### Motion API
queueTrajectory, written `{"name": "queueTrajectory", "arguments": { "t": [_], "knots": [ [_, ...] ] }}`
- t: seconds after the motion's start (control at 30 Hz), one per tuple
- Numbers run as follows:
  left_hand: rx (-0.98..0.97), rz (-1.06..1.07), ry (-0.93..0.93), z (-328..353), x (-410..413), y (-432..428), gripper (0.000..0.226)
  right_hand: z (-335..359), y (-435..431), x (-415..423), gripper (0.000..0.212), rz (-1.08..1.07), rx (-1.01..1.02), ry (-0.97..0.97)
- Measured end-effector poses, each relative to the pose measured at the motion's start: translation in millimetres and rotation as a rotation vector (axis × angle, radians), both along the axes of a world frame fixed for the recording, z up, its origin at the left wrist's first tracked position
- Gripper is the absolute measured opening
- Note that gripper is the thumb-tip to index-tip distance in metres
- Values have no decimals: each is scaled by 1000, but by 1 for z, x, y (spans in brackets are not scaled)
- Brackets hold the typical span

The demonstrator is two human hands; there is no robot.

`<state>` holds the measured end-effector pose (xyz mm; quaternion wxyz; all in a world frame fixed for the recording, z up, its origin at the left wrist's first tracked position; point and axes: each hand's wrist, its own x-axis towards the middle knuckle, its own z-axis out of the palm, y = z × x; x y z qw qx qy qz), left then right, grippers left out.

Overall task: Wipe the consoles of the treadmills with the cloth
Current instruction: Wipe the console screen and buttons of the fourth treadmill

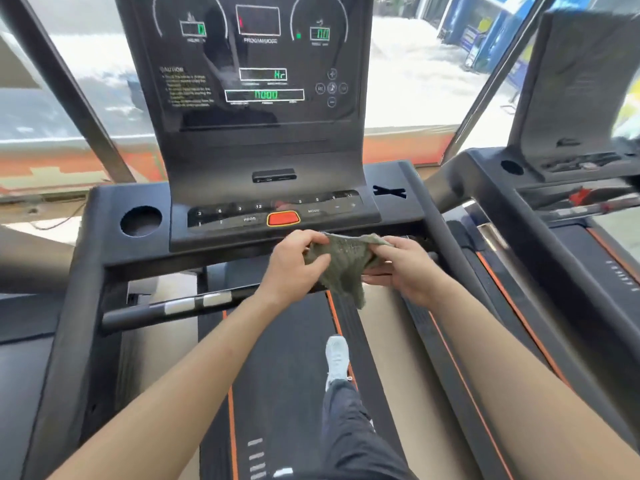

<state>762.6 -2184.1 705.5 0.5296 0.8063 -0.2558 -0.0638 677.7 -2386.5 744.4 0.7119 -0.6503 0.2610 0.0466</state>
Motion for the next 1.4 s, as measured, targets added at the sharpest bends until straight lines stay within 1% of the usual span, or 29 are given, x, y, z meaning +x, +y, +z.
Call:
{"name": "queueTrajectory", "arguments": {
  "t": [0.07,0.13,0.2,0.23,0.27,0.33,0.4,0.57,0.67,0.7,0.77,0.83,0.93,1.03,1.13,1.23,1.33,1.4],
  "knots": [
    [-1,26,-37,6,26,-27,20,0,-21,31,27,-23,113,-38],
    [-4,54,-38,11,56,-54,16,3,-43,64,22,-58,191,-77],
    [-10,113,-24,18,86,-80,6,6,-65,100,19,-109,270,-118],
    [-17,151,-11,21,101,-92,3,8,-75,118,17,-138,293,-141],
    [-21,186,4,24,116,-104,5,8,-84,136,13,-168,281,-168],
    [-21,239,40,30,142,-126,8,10,-102,167,4,-211,183,-232],
    [-34,289,25,39,164,-145,4,15,-118,197,8,-216,98,-297],
    [-4,454,-171,52,215,-176,12,21,-148,264,18,-210,-157,-409],
    [26,504,-283,54,234,-181,15,21,-151,290,28,-221,-444,-486],
    [43,506,-332,55,240,-181,16,23,-150,296,28,-207,-545,-525],
    [79,495,-442,57,254,-182,21,25,-148,309,19,-156,-713,-617],
    [161,476,-563,56,268,-184,28,24,-150,324,12,-105,-856,-717],
    [318,418,-668,48,285,-180,37,9,-152,340,23,82,-1094,-848],
    [428,348,-794,34,297,-171,36,-14,-152,343,32,277,-1301,-879],
    [461,300,-915,26,306,-162,31,-29,-154,342,48,402,-1460,-809],
    [470,299,-996,31,315,-157,27,-23,-151,346,60,412,-1552,-717],
    [469,335,-1044,45,331,-156,28,-2,-148,359,58,379,-1572,-718],
    [477,366,-1063,58,343,-156,32,17,-148,371,56,368,-1586,-724]
  ]
}}
